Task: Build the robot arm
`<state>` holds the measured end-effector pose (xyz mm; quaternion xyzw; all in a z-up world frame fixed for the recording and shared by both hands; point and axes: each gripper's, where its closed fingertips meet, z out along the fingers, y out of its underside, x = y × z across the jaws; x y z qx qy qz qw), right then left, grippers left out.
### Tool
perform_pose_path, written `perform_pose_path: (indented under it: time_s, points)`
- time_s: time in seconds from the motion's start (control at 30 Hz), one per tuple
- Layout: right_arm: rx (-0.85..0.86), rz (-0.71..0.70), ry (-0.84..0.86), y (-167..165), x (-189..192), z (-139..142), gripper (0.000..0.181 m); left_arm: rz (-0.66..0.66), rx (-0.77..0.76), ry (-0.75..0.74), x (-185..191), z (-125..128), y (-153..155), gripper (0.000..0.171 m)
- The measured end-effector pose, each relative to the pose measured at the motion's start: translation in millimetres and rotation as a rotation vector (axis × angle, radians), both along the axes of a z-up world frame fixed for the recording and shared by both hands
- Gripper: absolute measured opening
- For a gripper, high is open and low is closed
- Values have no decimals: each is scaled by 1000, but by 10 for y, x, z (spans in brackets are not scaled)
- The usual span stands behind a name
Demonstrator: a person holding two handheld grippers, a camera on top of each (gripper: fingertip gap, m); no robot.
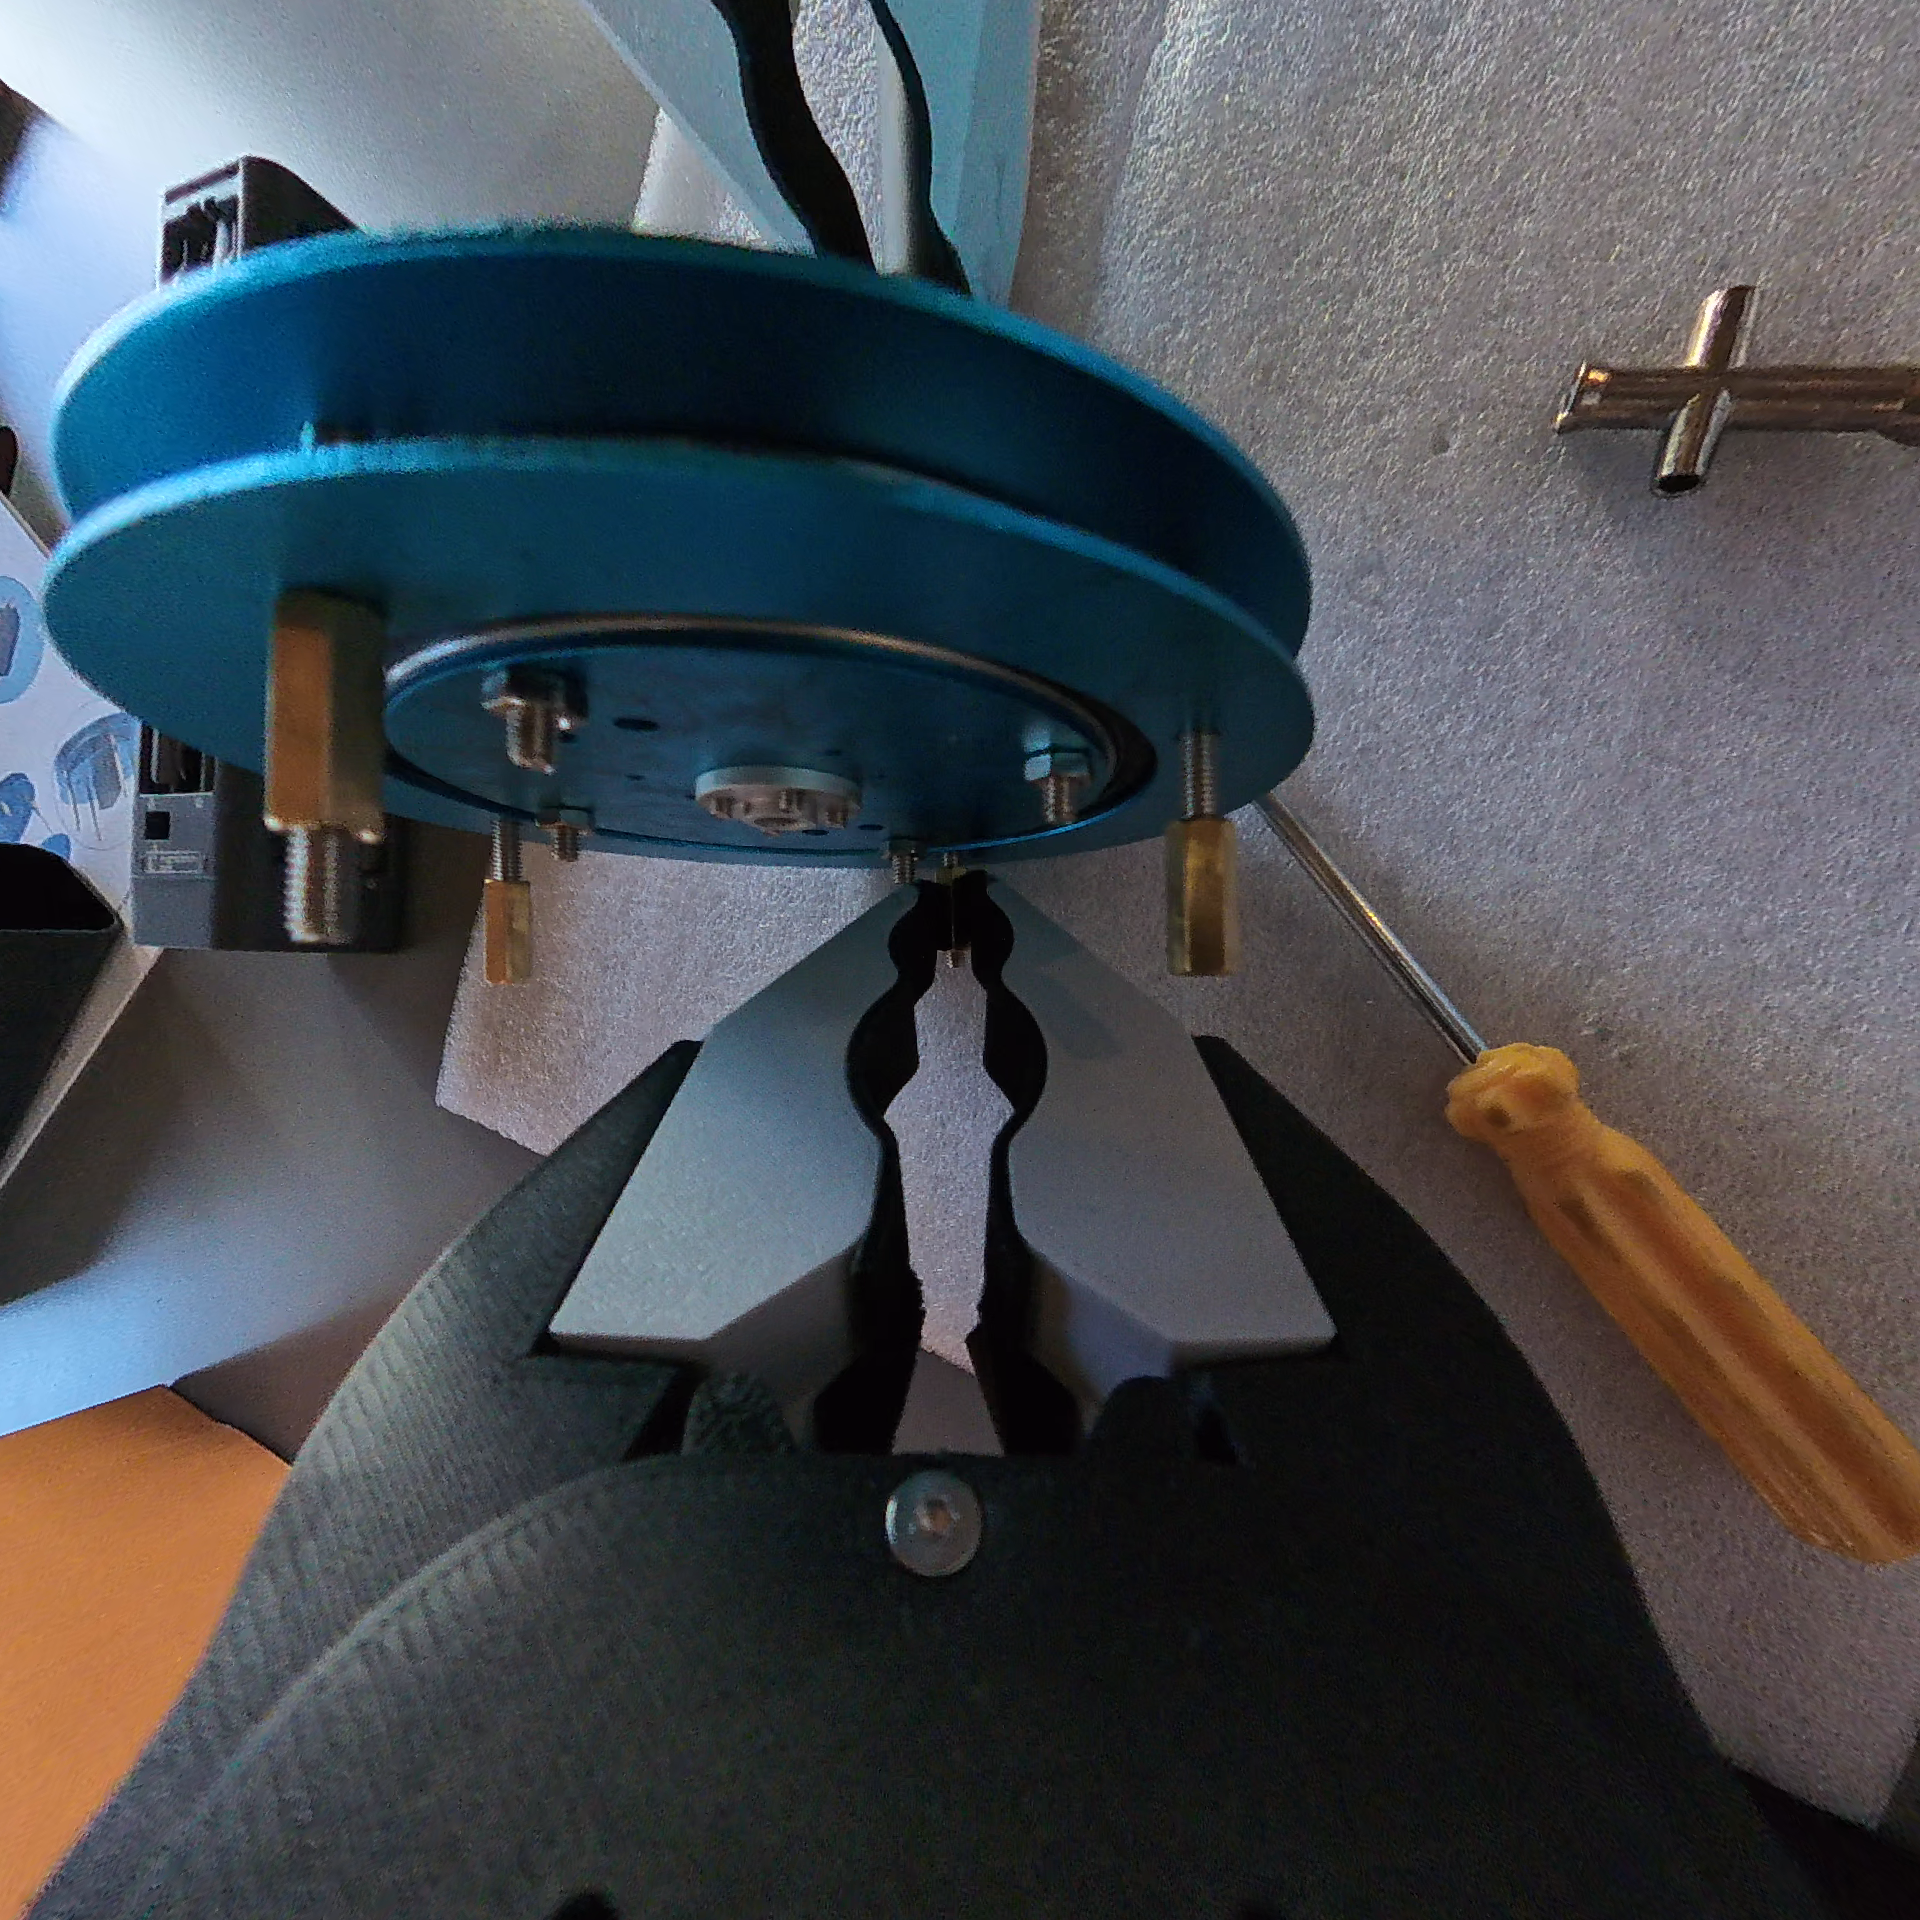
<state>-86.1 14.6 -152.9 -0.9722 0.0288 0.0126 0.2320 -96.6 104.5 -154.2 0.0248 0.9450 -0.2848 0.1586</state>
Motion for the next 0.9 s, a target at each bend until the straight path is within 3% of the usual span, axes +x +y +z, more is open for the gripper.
perform_pose_path:
  time_s: [0.9]
  points:
    - [-72,58,-74,-10,6,-42,16,3,-2,11,0,0,-1,4]
